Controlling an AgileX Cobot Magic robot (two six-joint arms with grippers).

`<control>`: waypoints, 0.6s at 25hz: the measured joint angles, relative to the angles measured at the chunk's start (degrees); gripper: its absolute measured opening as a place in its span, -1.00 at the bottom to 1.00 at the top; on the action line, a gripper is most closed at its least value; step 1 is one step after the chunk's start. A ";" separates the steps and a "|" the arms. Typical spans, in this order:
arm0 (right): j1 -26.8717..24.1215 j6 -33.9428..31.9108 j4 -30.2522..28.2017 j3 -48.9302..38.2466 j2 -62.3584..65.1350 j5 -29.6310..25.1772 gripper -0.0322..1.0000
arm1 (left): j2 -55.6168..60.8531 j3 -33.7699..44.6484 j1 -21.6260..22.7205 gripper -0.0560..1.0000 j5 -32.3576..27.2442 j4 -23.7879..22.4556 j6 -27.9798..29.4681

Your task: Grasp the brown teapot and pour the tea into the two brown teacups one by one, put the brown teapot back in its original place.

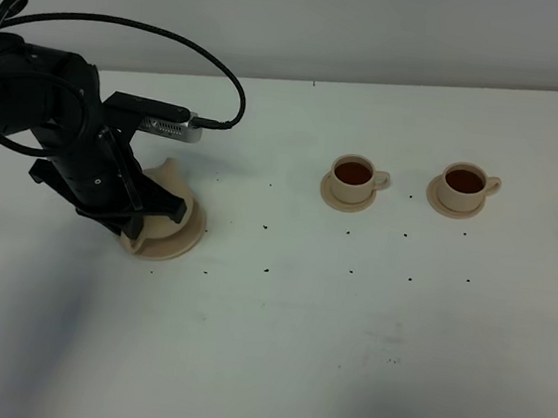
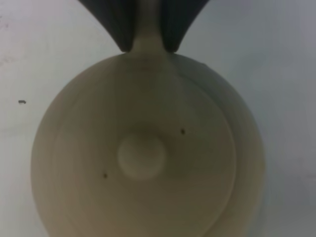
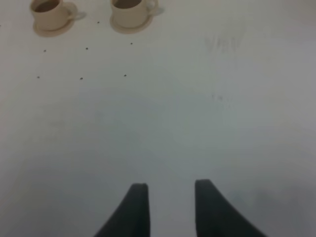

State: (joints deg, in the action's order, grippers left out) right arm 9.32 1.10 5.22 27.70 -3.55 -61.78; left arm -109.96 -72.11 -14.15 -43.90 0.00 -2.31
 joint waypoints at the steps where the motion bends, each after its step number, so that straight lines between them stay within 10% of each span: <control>1: 0.00 0.00 0.00 0.00 0.00 0.00 -0.47 | 0.00 0.12 0.00 -0.67 0.13 0.00 0.00; 15: 0.00 0.00 0.00 0.00 0.00 0.00 -0.47 | -0.42 0.40 0.00 -0.67 -0.37 -0.99 -0.29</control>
State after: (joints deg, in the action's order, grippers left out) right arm 9.32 1.10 5.22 27.70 -3.55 -61.78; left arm -110.38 -71.71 -14.15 -44.27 -0.99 -2.60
